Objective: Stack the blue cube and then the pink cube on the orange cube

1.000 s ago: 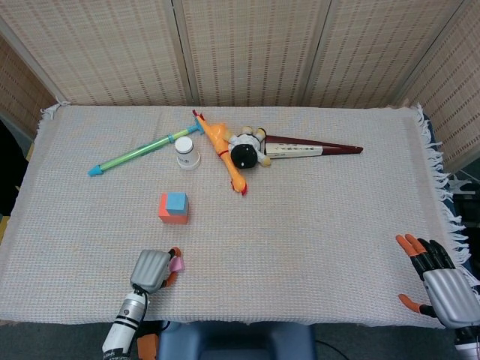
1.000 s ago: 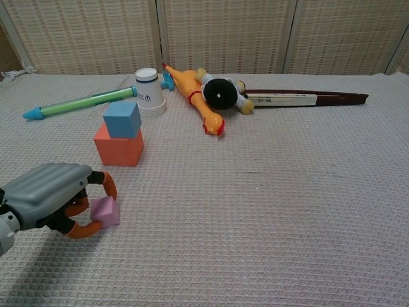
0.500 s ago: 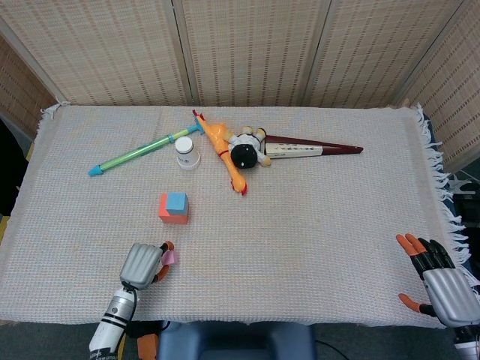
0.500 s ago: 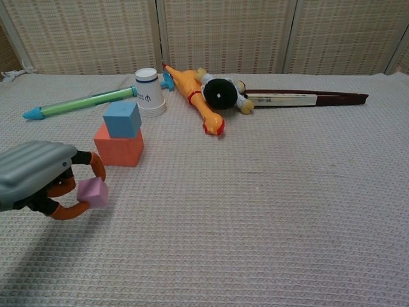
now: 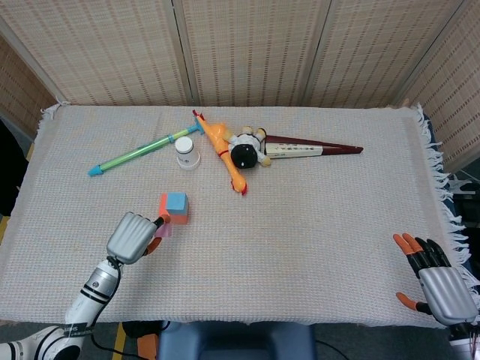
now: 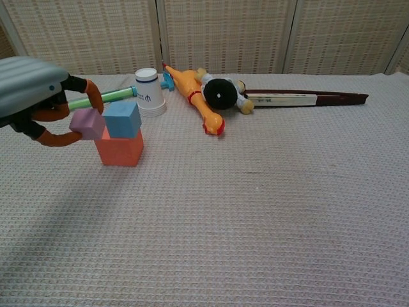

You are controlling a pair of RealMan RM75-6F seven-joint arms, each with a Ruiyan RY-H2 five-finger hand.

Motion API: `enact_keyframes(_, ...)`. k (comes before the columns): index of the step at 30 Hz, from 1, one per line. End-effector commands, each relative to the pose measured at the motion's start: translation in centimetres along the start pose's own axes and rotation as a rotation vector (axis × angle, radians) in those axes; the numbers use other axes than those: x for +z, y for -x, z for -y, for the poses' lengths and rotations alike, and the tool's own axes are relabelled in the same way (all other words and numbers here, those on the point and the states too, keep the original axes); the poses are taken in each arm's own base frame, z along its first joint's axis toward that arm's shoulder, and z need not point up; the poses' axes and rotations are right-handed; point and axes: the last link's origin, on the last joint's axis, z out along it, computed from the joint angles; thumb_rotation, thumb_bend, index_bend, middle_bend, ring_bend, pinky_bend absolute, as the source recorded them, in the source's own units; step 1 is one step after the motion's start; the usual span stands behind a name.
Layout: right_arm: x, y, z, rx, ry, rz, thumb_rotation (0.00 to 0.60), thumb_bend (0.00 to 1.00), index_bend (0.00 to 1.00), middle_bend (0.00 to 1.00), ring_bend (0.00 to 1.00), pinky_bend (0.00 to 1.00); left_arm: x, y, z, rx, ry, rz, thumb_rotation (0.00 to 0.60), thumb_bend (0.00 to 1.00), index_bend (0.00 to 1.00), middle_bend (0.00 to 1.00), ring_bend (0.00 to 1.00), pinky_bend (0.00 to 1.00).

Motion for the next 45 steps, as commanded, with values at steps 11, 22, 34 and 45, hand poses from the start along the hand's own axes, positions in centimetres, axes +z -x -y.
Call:
enact_keyframes(11, 0.4, 0.0, -0.5, -0.009, 0.036, -0.009, 0.600, 0.07, 0.00, 0.00, 0.00, 0.00, 5.1, -3.1, 0.3, -0.026, 0.057, 0.108, 0.600, 0.35, 0.54, 1.00, 1.00, 1.00)
enact_keyframes(22, 0.8, 0.0, -0.7, -0.013, 0.056, -0.008, 0.600, 0.07, 0.00, 0.00, 0.00, 0.00, 7.0, -3.5, 1.6, -0.033, 0.059, 0.148, 0.600, 0.35, 0.54, 1.00, 1.00, 1.00)
enact_keyframes(34, 1.2, 0.0, -0.9, -0.013, 0.074, -0.009, 0.600, 0.07, 0.00, 0.00, 0.00, 0.00, 8.7, -2.8, 2.6, -0.041, 0.032, 0.151, 0.600, 0.35, 0.53, 1.00, 1.00, 1.00)
enact_keyframes(45, 1.3, -0.1, -1.1, -0.011, 0.084, -0.012, 0.600, 0.07, 0.00, 0.00, 0.00, 0.00, 9.4, -2.5, 2.3, -0.045, 0.045, 0.158, 0.600, 0.35, 0.51, 1.00, 1.00, 1.00)
